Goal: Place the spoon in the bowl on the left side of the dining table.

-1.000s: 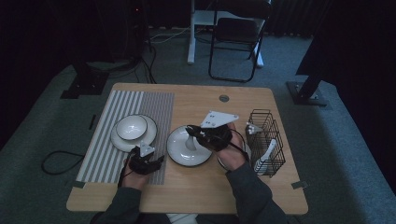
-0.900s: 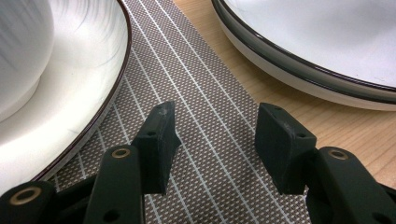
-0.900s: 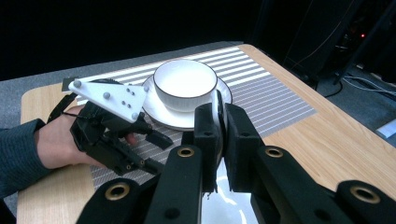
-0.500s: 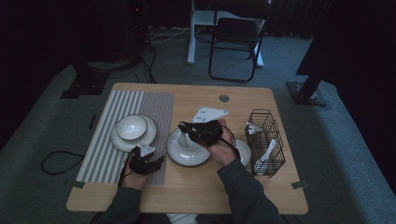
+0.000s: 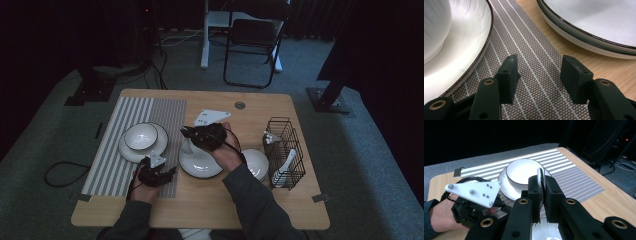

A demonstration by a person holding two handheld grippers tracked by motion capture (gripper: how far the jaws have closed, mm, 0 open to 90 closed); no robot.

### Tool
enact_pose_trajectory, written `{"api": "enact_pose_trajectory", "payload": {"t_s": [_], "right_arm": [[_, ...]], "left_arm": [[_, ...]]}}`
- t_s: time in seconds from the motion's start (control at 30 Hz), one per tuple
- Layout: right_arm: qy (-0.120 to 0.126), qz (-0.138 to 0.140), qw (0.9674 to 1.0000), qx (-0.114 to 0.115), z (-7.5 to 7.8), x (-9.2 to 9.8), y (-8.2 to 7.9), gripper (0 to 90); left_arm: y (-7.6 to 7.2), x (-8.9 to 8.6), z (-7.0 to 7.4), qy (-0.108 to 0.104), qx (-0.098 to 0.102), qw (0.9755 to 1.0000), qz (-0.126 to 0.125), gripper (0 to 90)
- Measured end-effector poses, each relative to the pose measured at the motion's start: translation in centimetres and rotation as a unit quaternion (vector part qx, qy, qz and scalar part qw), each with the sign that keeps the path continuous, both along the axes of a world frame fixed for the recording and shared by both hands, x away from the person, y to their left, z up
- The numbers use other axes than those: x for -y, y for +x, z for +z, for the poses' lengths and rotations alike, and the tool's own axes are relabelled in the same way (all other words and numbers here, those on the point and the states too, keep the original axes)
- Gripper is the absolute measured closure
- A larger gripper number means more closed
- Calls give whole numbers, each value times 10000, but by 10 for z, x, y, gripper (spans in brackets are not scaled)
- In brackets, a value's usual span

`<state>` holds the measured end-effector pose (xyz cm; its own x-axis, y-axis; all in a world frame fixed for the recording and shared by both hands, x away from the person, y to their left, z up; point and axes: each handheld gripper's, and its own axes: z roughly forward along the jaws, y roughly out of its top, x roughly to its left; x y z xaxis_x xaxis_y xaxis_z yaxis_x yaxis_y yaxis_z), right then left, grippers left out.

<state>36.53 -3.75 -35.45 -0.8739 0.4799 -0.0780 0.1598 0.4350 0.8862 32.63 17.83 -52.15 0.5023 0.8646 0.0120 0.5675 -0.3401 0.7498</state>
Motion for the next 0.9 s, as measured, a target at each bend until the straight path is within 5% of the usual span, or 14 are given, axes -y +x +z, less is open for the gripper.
{"api": "enact_pose_trajectory", "payload": {"t_s": [0.9], "right_arm": [[34,109,9999,-104,-3,-49,35,846]], "left_arm": [[0,-1,0,5,-8,10000,-26,496]]}}
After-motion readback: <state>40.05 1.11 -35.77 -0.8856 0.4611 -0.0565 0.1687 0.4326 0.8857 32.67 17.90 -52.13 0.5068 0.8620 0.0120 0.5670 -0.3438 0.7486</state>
